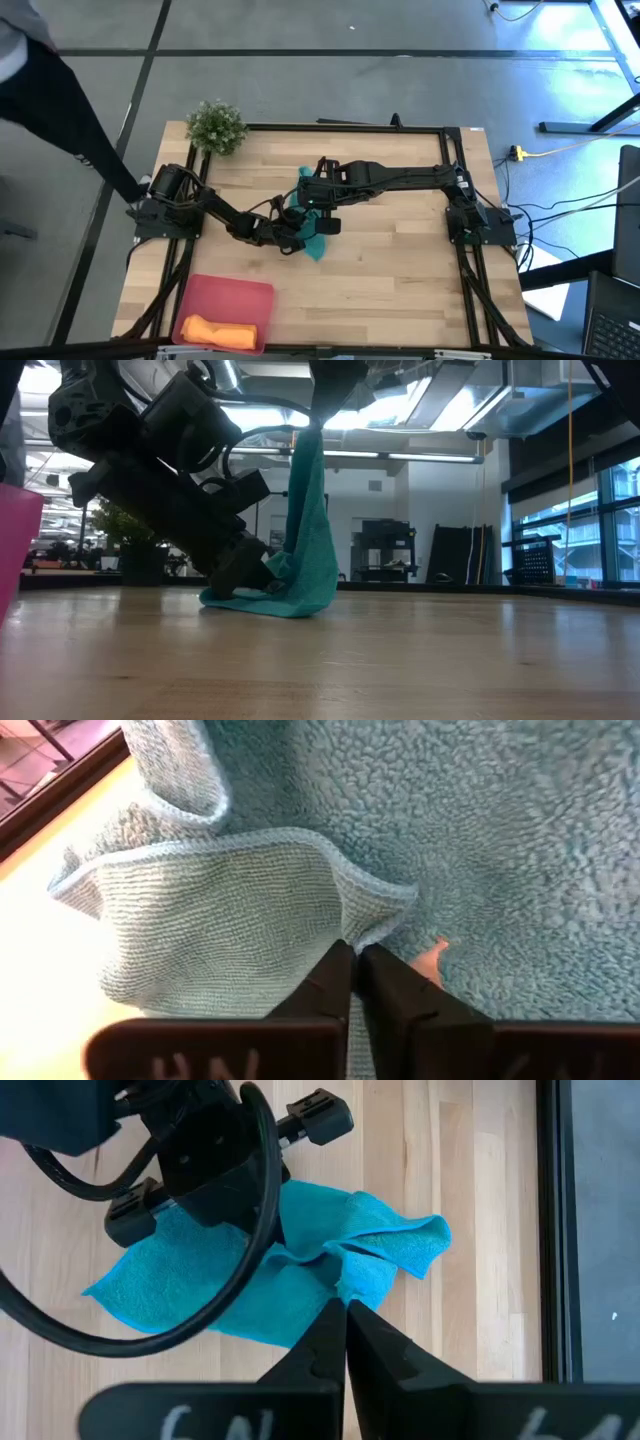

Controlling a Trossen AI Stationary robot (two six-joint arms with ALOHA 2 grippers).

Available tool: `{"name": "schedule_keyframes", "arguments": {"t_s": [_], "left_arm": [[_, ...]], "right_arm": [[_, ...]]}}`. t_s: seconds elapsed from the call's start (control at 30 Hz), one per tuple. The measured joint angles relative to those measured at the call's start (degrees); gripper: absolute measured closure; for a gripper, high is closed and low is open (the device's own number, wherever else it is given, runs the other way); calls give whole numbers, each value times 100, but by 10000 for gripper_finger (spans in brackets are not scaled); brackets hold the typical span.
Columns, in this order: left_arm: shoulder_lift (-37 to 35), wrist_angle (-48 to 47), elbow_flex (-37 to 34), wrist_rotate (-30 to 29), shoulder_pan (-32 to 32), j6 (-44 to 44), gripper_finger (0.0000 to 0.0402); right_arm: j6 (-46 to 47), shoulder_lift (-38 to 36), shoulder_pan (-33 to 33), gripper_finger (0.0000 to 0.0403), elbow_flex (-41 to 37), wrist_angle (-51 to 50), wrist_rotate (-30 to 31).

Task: Roll microfiber towels into tight, uniform cylinder then place into a basket
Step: Fold the blue microfiber cloth

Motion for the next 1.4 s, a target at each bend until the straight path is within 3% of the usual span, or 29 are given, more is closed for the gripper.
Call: {"name": "schedule_keyframes", "arguments": {"t_s": [0.3,0.7,0.97,1.17,1.4], "left_arm": [[-512,-445,-7,250,-225,34,401],[-2273,-2940,-7,211,-258,-657,401],[-3163,-4921,-7,197,-339,-1812,401],[-3300,-5821,-7,265,-515,-2564,401],[-3080,-5813,-21,409,-672,-2856,401]], "right_arm": [[30,2,2,394,-2,-340,280],[359,2,-76,393,-2,-1167,818],[831,2,-311,393,-2,-1724,1033],[1078,2,-469,393,-2,-1785,1114],[1077,2,-583,393,-2,-1586,835]]}}
